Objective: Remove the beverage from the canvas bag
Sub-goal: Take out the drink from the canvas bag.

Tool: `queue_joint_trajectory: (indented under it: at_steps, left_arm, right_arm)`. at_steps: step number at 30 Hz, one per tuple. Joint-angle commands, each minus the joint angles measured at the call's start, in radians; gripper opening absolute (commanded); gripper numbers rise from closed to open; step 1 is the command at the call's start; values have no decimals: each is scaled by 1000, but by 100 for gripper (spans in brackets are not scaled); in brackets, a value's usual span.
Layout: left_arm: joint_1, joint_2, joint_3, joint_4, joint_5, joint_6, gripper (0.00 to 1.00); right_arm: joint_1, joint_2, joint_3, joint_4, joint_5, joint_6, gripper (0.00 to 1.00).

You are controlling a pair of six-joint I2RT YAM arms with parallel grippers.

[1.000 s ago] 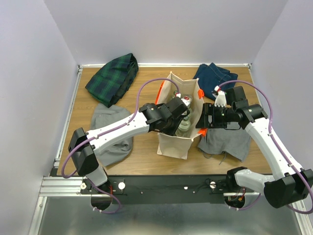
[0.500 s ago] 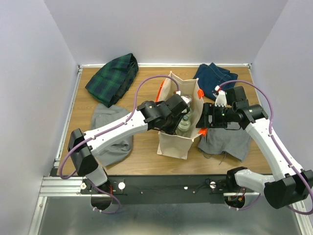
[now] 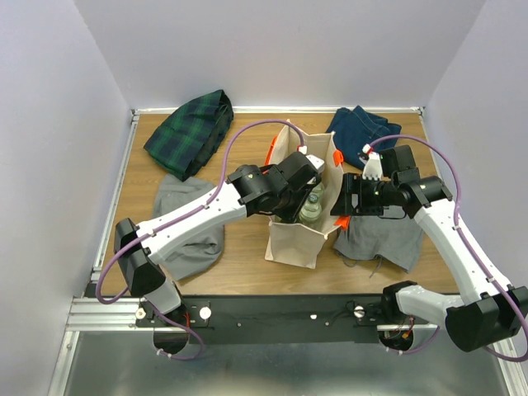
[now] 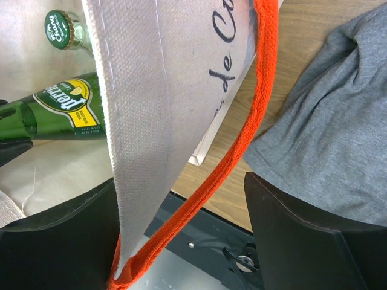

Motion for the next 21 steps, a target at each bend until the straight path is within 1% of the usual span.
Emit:
queue_joint_trajectory:
  at_steps: [1, 6, 10, 21]
  left_arm:
    - [-4, -52, 58, 50, -43, 19, 0]
    - [-3, -47, 90, 29, -45, 28, 0]
    - [-3, -30, 173, -17, -48, 43, 0]
    - [-4, -30, 218, -46, -37, 49, 0]
  right_arm:
    - [4, -5, 23, 11, 32, -9, 85]
    - [4, 1, 26, 11, 31, -8, 85]
    - [4, 4, 32, 13, 31, -9, 85]
    - [5, 12, 40, 14, 29, -12, 85]
